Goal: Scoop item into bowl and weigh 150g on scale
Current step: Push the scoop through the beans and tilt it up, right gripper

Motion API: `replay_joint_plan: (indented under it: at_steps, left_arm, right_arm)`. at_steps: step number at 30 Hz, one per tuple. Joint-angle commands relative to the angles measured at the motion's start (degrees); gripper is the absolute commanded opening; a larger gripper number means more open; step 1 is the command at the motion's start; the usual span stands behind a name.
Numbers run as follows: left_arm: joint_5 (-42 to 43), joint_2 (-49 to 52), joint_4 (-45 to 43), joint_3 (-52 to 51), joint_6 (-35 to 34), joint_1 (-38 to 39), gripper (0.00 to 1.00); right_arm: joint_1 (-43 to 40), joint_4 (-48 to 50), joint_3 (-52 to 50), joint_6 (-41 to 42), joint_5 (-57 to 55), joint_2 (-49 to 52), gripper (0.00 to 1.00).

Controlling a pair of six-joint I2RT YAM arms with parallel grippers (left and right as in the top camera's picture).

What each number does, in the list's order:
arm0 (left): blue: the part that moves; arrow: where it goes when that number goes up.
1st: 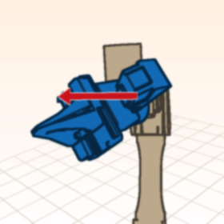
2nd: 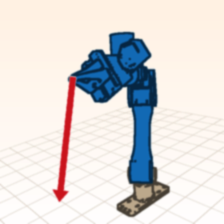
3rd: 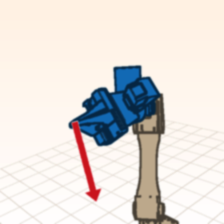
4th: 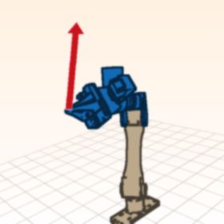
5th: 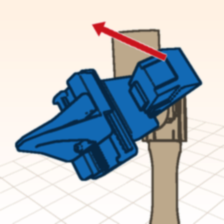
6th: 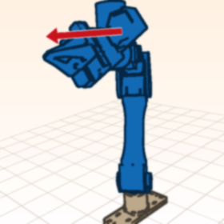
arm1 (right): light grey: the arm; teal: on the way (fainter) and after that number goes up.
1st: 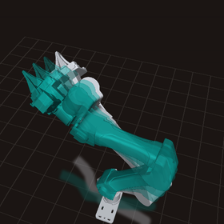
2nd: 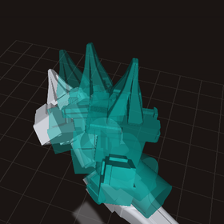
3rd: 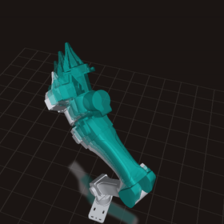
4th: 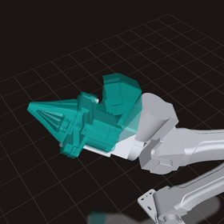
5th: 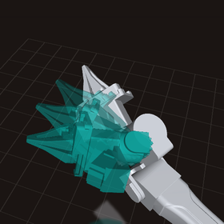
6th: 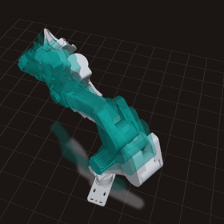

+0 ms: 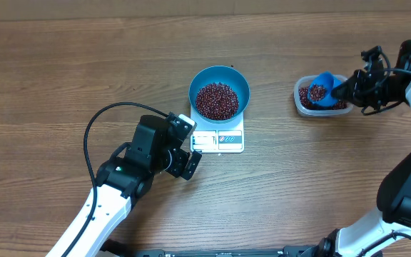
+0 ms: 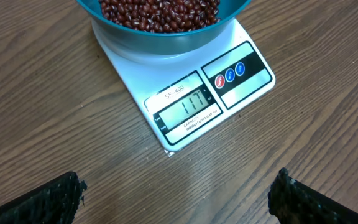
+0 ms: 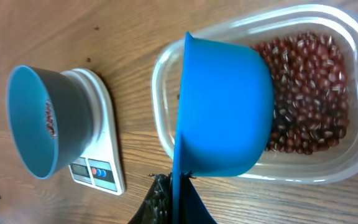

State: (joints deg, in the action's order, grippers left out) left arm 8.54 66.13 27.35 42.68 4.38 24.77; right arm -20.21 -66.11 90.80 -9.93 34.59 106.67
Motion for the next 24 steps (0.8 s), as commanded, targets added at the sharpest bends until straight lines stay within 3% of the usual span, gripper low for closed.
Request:
replay_joint_plan:
  at_steps: [1, 24]
  left_arm:
    - [-0.1, -0.2, -0.2, -0.2, -1.0, 0.3, 1.00]
    - [-0.1, -0.2, -0.2, -0.2, -1.0, 0.3, 0.99]
  right_arm:
    - [-0.1, -0.9, 4.0, -1.6, 1.9, 0.0, 0.04]
    - [-0.1, -8.6, 10.2, -4.0, 0.3, -0.2, 0.04]
